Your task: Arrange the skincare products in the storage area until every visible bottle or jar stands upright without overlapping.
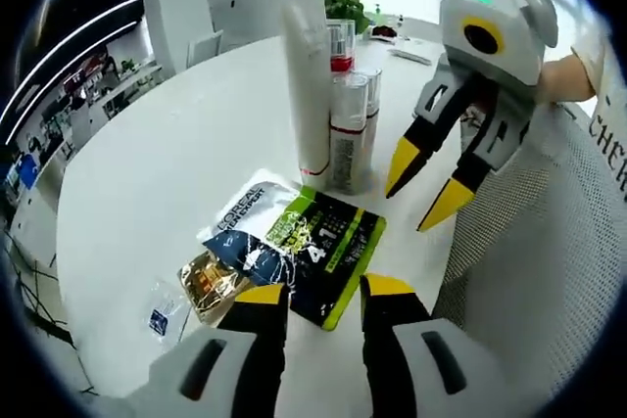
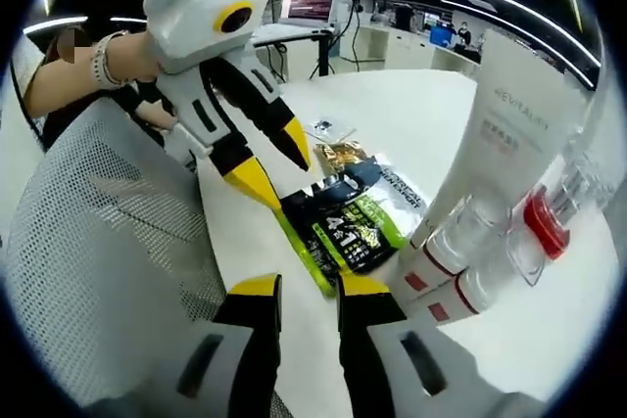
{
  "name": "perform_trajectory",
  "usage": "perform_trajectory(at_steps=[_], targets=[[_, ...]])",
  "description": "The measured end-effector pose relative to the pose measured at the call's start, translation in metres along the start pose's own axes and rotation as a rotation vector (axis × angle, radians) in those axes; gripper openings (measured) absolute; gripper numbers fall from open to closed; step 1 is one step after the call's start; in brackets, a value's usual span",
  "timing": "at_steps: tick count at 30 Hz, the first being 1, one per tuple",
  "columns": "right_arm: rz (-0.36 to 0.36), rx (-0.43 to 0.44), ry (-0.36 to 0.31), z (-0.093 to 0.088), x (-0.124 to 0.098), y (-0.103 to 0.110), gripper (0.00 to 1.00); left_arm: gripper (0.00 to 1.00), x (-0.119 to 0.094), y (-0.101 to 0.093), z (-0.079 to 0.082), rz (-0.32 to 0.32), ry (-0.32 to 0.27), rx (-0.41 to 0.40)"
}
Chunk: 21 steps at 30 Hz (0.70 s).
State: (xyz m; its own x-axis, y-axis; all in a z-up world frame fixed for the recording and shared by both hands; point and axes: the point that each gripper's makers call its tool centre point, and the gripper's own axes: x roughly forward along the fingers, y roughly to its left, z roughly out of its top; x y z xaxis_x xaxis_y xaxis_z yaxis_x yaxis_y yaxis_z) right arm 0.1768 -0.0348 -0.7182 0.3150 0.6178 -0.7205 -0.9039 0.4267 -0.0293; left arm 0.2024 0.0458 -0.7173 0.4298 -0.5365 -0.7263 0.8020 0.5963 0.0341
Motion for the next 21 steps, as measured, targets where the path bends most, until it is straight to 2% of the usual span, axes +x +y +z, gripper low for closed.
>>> perform_trajectory(at_steps=[9,12,15,21], targets=[[-0.048,0.082,-0.032,-0.003,-0.034,-0.008,0.24,0.30,-0.018,-0.001,0.004,0.052,-0.044,-0.057],[-0.050,0.111,-0.040,-0.004,-0.044,-0.009,0.29,0.32,-0.025,-0.003,0.008,0.064,-0.055,-0.073],[-0.075,0.120,-0.041,-0.006,-0.054,-0.014,0.32,0.34,-0.030,-0.003,0.009,0.074,-0.057,-0.082],[-0.147,0.135,-0.042,-0.012,-0.073,-0.030,0.40,0.38,-0.035,0.000,0.015,0.092,-0.100,-0.156]])
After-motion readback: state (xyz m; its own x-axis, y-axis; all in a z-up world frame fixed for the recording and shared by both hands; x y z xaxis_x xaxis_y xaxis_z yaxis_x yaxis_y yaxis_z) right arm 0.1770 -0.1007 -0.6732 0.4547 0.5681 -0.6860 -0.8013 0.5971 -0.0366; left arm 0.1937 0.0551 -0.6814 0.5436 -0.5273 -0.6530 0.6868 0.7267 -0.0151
